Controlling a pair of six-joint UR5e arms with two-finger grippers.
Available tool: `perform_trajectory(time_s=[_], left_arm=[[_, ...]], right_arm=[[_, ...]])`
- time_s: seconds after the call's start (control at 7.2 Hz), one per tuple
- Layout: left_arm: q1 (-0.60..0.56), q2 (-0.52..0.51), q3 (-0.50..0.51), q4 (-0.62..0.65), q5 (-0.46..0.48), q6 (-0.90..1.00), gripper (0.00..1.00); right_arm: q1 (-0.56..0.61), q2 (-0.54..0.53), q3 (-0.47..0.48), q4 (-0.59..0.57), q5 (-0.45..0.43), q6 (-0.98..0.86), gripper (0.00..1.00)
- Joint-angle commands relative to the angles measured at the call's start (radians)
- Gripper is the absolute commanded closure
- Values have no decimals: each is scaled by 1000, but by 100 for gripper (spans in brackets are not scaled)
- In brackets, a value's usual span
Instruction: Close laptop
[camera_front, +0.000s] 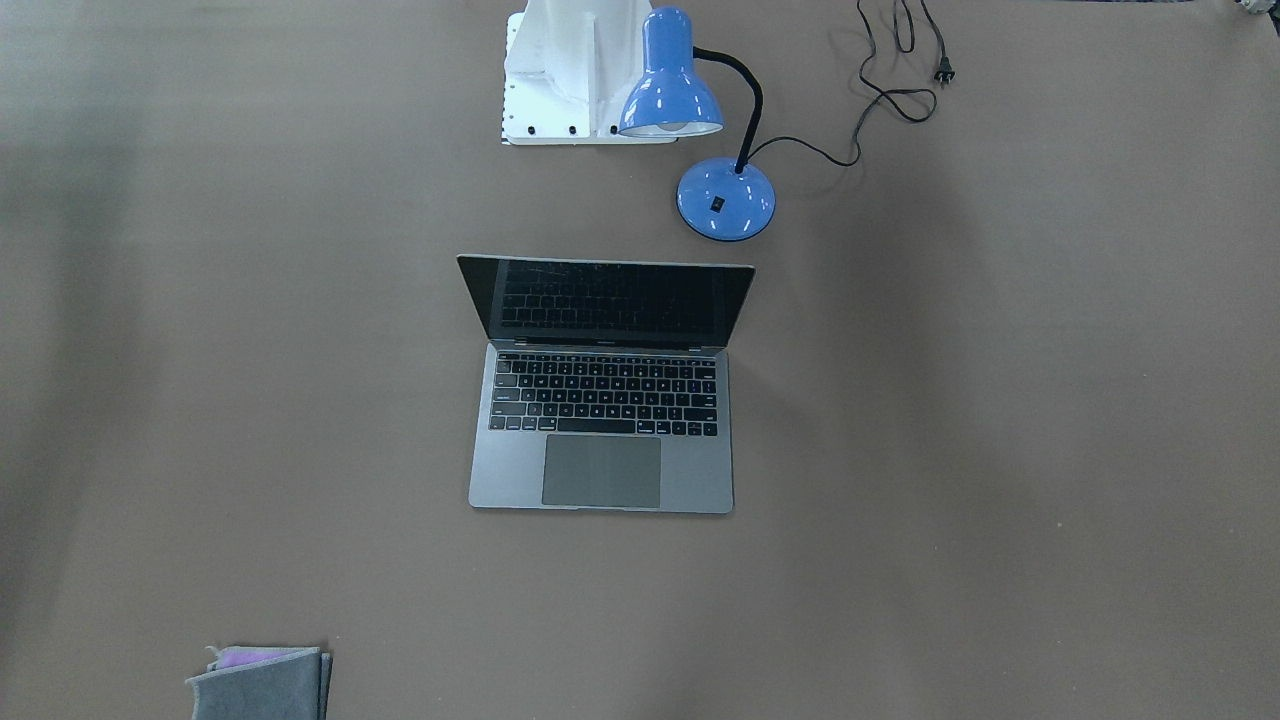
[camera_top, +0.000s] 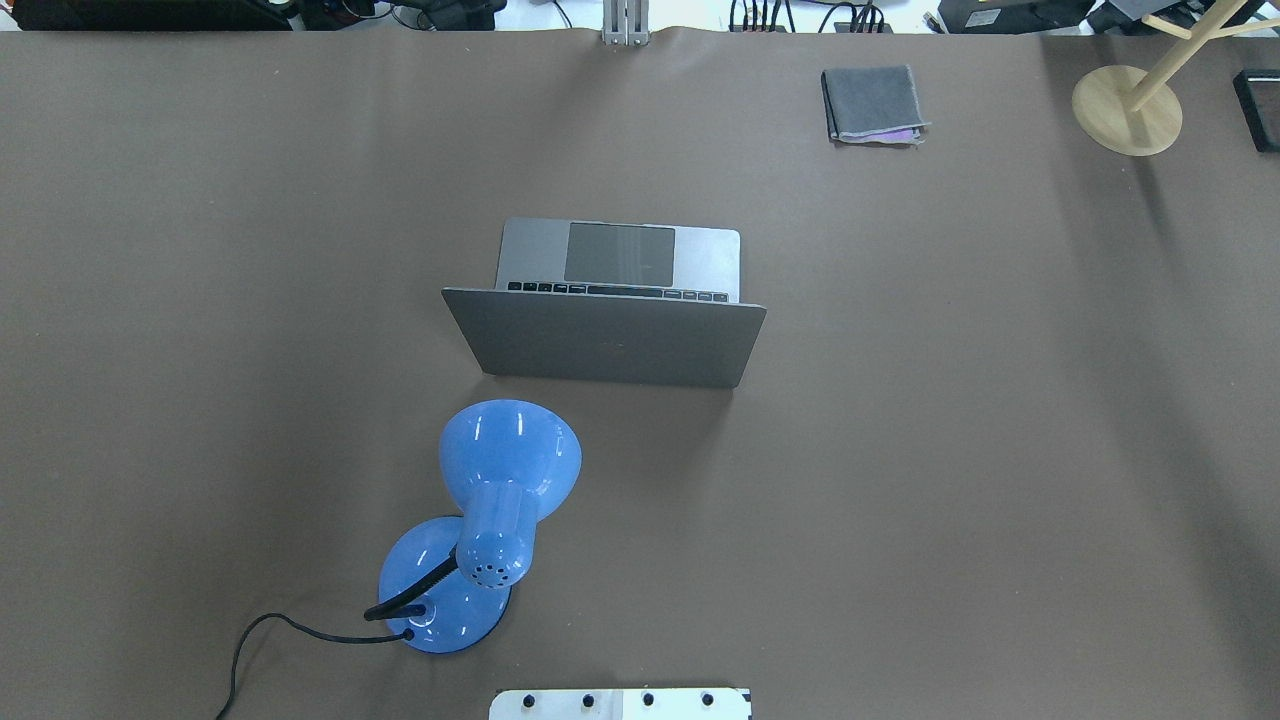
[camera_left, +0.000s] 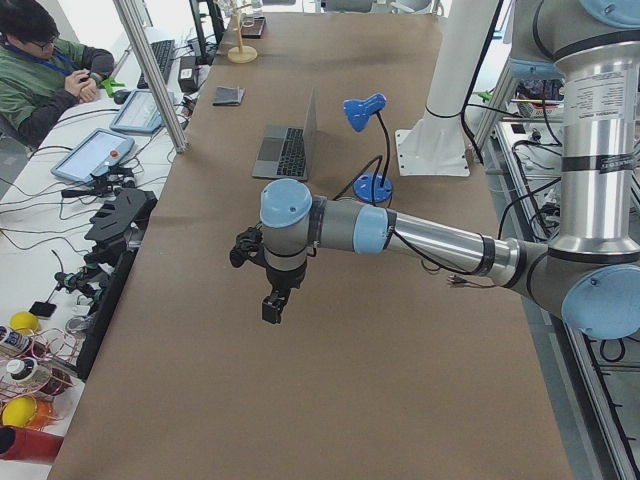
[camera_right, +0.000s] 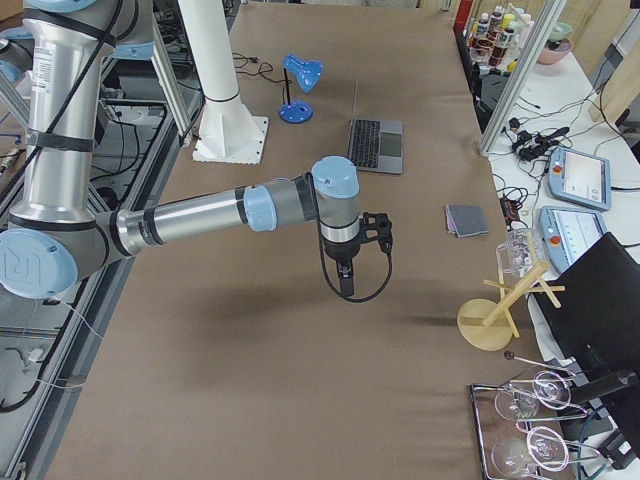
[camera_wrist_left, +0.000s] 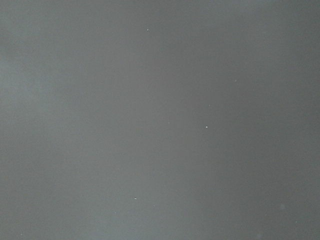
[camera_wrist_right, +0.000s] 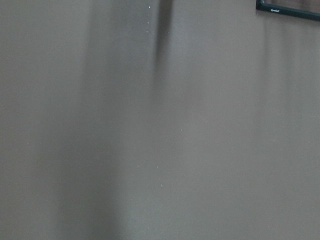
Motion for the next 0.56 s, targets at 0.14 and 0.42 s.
perform_trajectory(time_s=[0.14,0.42], left_arm=[[0,-55,25,-123,0,0,1],[0,-90,103,-349,-35,-141,1]], right_arm=[[1,-10,-18,78,3,3,0],[1,-9,-18,131,84,9,0]])
